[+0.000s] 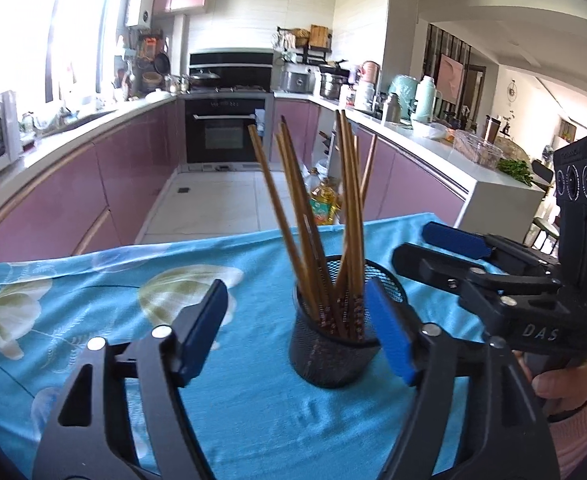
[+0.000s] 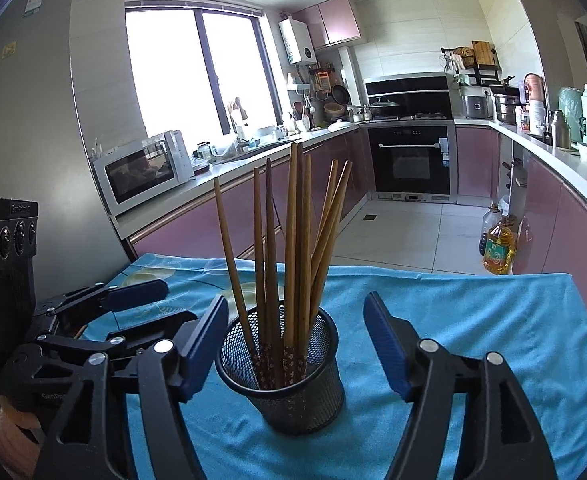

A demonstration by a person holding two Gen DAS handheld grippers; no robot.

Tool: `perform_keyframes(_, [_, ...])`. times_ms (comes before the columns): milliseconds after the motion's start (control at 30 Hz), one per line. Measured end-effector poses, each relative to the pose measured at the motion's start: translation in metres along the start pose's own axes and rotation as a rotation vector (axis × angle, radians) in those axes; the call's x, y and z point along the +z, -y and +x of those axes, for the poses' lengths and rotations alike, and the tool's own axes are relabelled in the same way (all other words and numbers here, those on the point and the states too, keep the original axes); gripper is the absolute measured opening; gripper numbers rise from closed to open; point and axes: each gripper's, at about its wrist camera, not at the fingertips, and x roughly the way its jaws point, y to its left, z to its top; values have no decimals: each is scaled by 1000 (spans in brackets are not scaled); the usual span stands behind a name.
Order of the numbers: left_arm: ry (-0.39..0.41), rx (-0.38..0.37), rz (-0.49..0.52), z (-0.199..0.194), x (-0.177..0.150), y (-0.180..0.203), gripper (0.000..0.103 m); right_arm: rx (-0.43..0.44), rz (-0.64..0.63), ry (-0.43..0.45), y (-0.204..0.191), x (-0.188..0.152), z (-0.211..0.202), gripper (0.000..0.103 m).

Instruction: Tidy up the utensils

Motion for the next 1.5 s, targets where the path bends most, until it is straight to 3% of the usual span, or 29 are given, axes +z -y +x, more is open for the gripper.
perform_keyframes(67, [20, 24, -1, -9, -5, -3, 89, -27, -4, 13, 0, -4, -5, 84])
perform_keyframes(167, [55, 66, 3, -21, -14, -7, 97, -53, -9, 21, 1, -12, -11, 91])
perform_keyframes(267, [83, 105, -6, -31, -23, -11, 97, -80, -15, 33, 0, -19, -17, 96])
perform_keyframes(833, [213, 269, -23, -85, -65, -21, 97, -209, -87, 141, -30, -56, -47, 96])
perform_keyframes(1500, [283, 315, -28, -112, -74, -20, 97, -238, -97, 175, -43, -71, -52, 96])
